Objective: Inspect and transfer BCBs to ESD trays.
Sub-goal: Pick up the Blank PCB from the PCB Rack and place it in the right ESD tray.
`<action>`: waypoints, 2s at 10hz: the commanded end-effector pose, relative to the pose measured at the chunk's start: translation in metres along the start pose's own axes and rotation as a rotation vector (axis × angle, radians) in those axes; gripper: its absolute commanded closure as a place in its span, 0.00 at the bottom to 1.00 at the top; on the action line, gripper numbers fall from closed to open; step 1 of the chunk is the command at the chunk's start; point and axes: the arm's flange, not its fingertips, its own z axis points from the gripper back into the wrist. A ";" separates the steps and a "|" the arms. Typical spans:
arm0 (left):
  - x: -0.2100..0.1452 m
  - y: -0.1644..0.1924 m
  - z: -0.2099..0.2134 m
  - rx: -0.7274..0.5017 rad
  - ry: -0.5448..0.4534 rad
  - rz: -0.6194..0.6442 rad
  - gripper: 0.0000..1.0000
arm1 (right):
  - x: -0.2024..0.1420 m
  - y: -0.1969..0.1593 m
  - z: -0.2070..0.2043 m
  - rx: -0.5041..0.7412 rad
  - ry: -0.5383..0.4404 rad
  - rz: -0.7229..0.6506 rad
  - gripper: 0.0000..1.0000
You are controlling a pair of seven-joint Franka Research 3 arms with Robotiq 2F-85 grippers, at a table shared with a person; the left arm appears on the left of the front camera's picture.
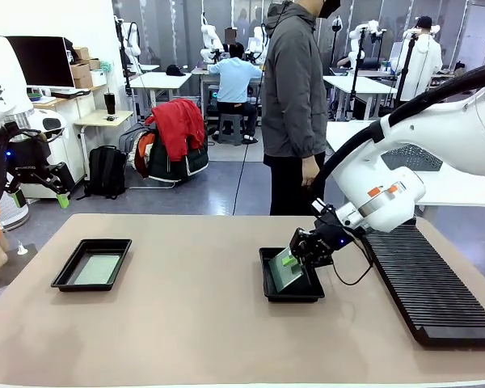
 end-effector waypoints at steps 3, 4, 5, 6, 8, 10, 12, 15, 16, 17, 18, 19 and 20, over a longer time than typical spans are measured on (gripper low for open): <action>-0.001 0.001 -0.001 -0.003 -0.005 -0.005 0.00 | 0.001 0.044 0.022 -0.266 -0.001 -0.019 0.38; -0.001 0.001 -0.001 -0.003 -0.005 -0.005 0.00 | 0.000 0.056 0.030 -0.335 -0.007 -0.016 0.18; -0.001 0.001 -0.001 -0.003 -0.005 -0.005 0.00 | -0.002 0.067 0.038 -0.398 -0.002 -0.014 0.19; -0.001 0.001 -0.001 -0.003 -0.005 -0.005 0.00 | -0.004 0.079 0.049 -0.483 0.001 -0.013 0.00; -0.001 0.001 -0.001 -0.003 -0.005 -0.005 0.00 | -0.010 0.095 0.066 -0.606 -0.006 -0.029 0.00; -0.001 0.001 -0.001 -0.003 -0.005 -0.005 0.00 | -0.015 0.104 0.081 -0.656 -0.015 -0.032 0.00; -0.001 0.001 -0.001 -0.003 -0.005 -0.005 0.00 | -0.016 0.108 0.087 -0.679 -0.019 -0.030 0.00; -0.001 0.001 -0.001 -0.003 -0.005 -0.005 0.00 | -0.017 0.105 0.090 -0.650 -0.014 -0.011 0.00; -0.001 0.001 -0.001 -0.003 -0.005 -0.005 0.00 | -0.017 0.105 0.090 -0.650 -0.014 -0.011 0.00; -0.001 0.001 -0.001 -0.003 -0.005 -0.005 0.00 | -0.017 0.105 0.090 -0.650 -0.014 -0.011 0.00; -0.001 0.001 -0.001 -0.003 -0.005 -0.005 0.00 | -0.017 0.105 0.090 -0.650 -0.014 -0.011 0.00; -0.001 0.001 -0.001 -0.003 -0.005 -0.005 0.00 | -0.017 0.105 0.090 -0.650 -0.014 -0.011 0.00; -0.001 0.001 -0.001 -0.003 -0.005 -0.005 0.00 | -0.017 0.105 0.090 -0.650 -0.014 -0.011 0.00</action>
